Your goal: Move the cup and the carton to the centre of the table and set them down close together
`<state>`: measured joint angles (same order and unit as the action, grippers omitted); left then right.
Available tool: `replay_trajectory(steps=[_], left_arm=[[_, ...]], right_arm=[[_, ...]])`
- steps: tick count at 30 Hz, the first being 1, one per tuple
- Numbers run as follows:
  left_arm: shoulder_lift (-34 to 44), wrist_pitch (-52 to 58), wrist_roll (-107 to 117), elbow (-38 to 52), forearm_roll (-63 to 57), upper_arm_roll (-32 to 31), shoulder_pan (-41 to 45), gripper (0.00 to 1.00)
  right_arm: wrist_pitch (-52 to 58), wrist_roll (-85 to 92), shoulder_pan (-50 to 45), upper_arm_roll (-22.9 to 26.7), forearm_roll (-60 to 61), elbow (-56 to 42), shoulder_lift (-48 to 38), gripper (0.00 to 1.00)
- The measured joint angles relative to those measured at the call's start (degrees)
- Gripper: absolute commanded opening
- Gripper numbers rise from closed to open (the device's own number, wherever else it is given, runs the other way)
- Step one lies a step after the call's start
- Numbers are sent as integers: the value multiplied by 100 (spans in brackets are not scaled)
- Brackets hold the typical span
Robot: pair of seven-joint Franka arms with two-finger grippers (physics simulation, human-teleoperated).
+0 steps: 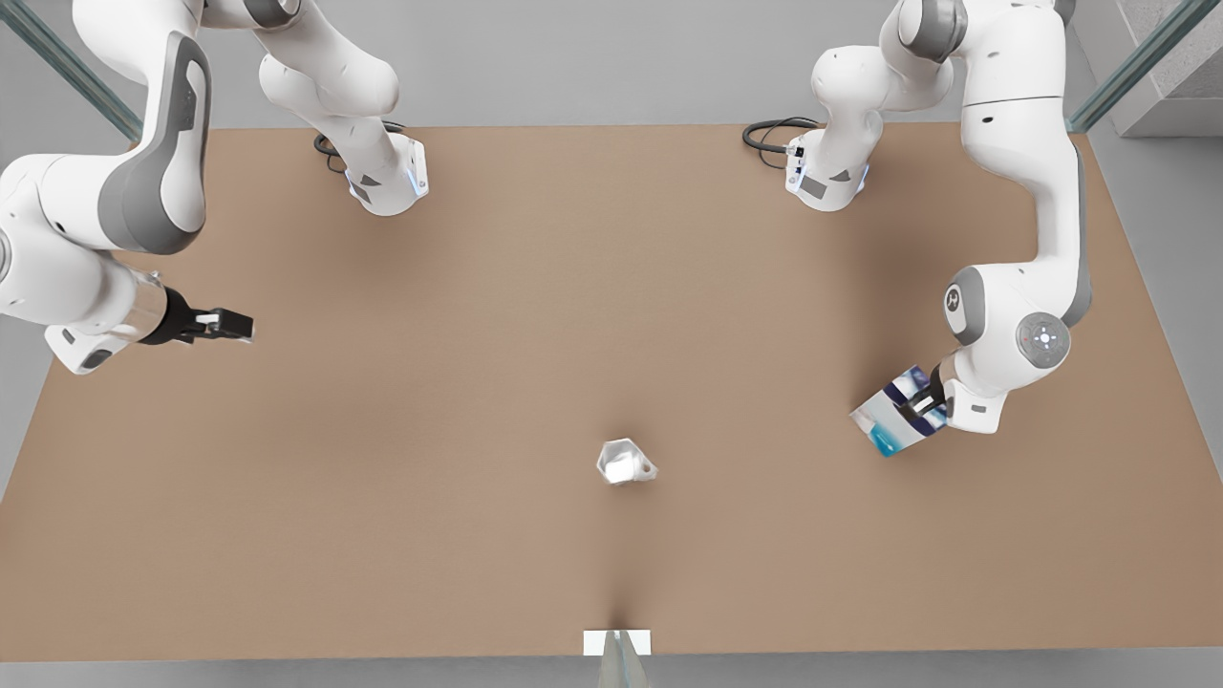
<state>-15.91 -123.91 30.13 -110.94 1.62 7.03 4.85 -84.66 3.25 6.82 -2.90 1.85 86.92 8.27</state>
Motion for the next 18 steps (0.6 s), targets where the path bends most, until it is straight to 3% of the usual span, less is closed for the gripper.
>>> replay_trajectory(steps=[2,5,6,11,18], left_arm=[[535,758,714,55,-21,-5,503,60],[753,1250,4389,293,20,-105,2407,63],[688,1253,5376,473,45,-433,2666,63],[54,1142,6250,1016,475,-735,3342,64],[-348,667,6224,1151,731,-809,3461,66]], right_arm=[[2,0,-9,0,0,0,8,100],[2,0,-5,0,0,0,17,100],[2,0,-10,7,0,0,22,100],[19,8,-6,17,0,-9,44,100],[11,14,-1,12,0,-9,53,100]])
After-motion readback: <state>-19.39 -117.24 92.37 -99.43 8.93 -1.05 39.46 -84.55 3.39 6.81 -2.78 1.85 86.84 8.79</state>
